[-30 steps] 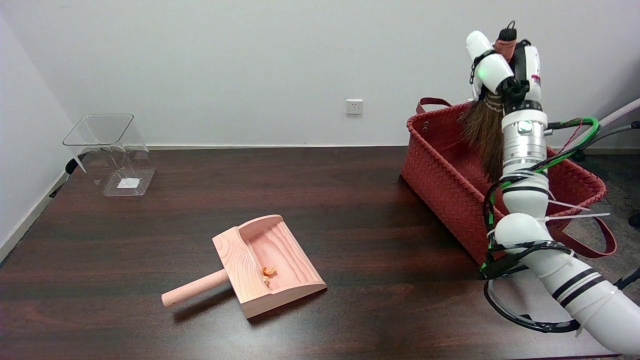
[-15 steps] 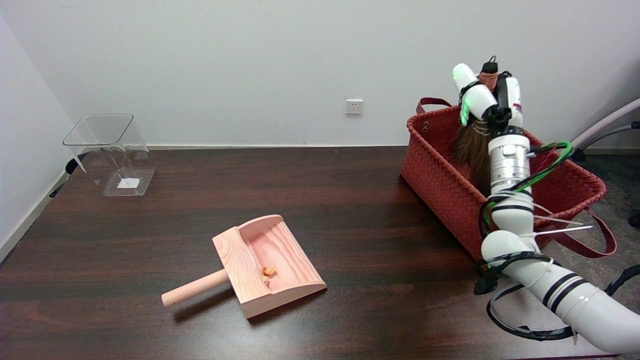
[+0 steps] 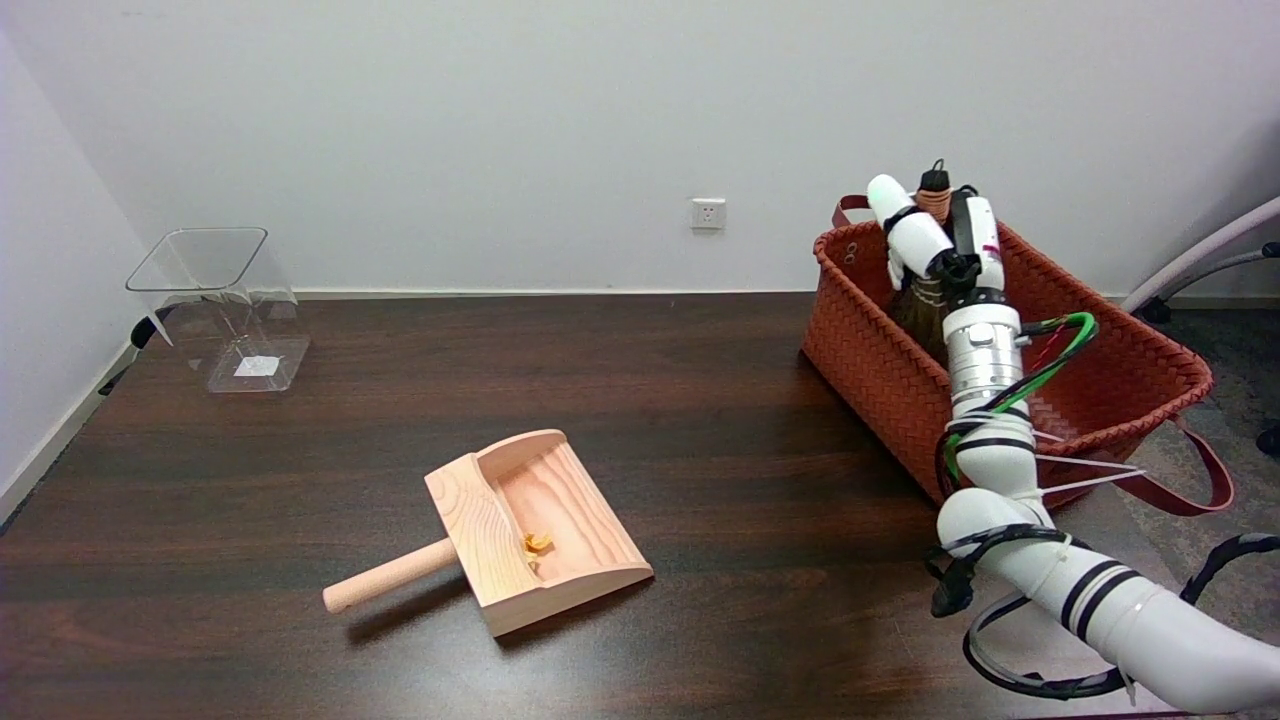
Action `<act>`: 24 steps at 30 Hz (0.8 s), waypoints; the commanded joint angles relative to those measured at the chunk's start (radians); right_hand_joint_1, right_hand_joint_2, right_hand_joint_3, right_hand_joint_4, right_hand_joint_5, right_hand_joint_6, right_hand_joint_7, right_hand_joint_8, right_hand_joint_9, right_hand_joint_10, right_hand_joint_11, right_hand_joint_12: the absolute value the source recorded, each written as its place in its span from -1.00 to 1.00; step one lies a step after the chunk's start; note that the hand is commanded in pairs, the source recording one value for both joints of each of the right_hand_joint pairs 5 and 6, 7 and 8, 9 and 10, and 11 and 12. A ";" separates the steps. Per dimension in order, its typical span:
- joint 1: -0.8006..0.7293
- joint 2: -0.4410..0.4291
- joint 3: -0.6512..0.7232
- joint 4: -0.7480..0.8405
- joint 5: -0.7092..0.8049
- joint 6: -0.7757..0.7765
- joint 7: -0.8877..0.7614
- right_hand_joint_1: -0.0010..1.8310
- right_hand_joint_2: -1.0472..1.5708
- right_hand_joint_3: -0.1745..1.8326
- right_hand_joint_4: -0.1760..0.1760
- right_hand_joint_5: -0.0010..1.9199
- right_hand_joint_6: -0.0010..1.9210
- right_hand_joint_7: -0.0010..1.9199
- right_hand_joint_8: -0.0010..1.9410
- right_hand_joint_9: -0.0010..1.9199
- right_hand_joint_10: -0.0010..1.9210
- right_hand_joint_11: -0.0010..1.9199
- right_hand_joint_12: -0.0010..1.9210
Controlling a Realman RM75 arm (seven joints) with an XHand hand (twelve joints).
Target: Place the broom into the brown storage basket.
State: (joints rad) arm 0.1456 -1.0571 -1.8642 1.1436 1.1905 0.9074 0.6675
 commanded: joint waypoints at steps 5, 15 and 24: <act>-0.027 -0.015 -0.021 0.073 -0.043 -0.002 -0.071 -0.08 0.51 -0.77 0.00 -0.02 -0.02 0.58 0.56 -0.02 -0.02 -0.02 -0.02; -0.118 -0.014 0.087 0.238 -0.037 -0.145 -0.237 -0.02 0.34 -0.98 0.00 -0.78 -0.78 -0.42 -0.43 -0.78 -0.78 -0.78 -0.78; -0.190 -0.023 0.149 0.394 -0.031 -0.127 -0.382 -0.11 0.33 -1.00 0.00 -1.00 -1.00 -0.69 -0.69 -1.00 -1.00 -1.00 -1.00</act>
State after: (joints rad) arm 0.0744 -1.0711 -1.8236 1.3022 1.1564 0.8407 0.5097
